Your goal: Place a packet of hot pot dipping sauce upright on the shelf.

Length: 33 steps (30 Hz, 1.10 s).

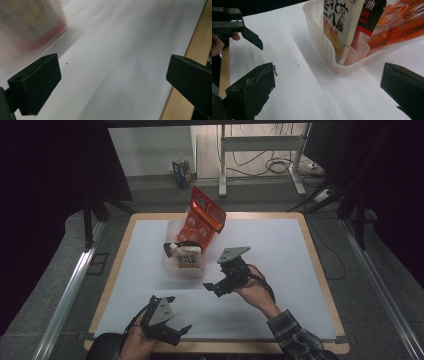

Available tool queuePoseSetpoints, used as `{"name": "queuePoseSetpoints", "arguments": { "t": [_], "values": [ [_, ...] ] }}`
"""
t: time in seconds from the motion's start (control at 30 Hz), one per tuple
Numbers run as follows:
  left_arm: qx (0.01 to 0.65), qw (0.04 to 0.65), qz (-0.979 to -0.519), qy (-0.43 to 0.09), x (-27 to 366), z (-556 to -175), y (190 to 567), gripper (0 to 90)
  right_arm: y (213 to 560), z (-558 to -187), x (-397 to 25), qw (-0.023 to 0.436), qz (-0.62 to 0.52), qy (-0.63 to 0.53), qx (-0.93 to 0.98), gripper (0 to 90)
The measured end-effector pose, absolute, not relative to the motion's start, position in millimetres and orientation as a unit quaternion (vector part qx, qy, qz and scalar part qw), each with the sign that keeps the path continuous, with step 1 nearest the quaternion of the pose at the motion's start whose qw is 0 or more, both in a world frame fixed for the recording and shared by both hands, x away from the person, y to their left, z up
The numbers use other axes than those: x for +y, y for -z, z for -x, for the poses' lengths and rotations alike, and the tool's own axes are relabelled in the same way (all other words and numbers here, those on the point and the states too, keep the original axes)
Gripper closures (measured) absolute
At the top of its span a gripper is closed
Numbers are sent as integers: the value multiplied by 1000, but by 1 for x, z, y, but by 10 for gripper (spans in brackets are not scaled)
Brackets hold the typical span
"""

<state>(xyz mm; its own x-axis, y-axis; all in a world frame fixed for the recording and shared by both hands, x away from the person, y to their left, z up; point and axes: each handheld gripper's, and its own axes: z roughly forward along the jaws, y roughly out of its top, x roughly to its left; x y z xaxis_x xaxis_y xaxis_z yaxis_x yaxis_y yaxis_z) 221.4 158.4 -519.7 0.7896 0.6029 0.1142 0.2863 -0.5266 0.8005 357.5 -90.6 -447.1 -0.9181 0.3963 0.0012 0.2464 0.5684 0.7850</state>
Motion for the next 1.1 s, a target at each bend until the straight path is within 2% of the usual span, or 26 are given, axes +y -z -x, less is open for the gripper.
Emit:
{"name": "queuePoseSetpoints", "arguments": {
  "t": [1.1],
  "values": [
    [281, 410, -840, -217, 168, -223, 515, 0, 450, -344, -106, 101, -183, -424, 881, 0]
  ]
}}
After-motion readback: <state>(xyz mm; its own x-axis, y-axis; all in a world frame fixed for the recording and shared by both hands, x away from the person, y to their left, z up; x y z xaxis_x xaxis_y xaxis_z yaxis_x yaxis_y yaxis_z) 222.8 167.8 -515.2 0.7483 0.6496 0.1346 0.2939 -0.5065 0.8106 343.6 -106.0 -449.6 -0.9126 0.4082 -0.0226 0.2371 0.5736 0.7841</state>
